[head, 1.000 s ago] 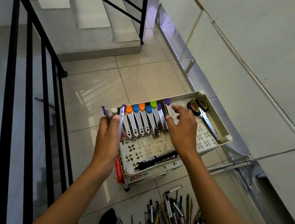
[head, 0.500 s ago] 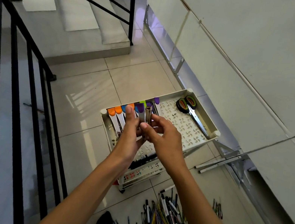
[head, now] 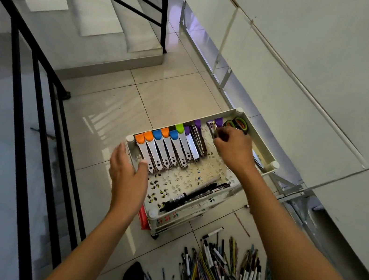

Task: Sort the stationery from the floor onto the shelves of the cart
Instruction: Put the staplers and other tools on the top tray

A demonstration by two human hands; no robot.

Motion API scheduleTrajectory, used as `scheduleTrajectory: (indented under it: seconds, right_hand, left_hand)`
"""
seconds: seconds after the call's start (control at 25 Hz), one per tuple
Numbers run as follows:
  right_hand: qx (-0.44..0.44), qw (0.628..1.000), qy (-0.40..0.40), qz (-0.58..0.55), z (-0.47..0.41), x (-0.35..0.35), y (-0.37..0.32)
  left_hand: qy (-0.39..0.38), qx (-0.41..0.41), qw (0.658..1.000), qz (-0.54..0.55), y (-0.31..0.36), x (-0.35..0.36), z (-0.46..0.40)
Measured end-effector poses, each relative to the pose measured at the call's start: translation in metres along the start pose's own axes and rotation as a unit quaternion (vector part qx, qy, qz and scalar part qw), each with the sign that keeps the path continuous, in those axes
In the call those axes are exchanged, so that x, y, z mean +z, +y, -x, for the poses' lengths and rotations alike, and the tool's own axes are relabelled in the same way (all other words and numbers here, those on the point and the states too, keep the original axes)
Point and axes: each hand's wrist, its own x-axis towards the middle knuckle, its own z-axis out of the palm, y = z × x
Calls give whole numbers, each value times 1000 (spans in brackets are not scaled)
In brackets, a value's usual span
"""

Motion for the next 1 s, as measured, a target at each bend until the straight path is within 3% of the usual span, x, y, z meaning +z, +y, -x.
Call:
scheduleTrajectory:
  seconds: [0.16, 0.4, 1.0]
  right_hand:
    - [-2, 998, -17, 58, -16, 16, 5]
    - [-13, 999, -29, 26, -10, 14, 11]
    - [-44, 999, 27, -4, 10, 21, 15]
  left_hand:
    - [-31, -1, 999, 14, -25, 11, -2]
    - [-29, 4, 999, 22, -33, 12, -3]
    - [-23, 7, 998, 51, -45, 13, -6]
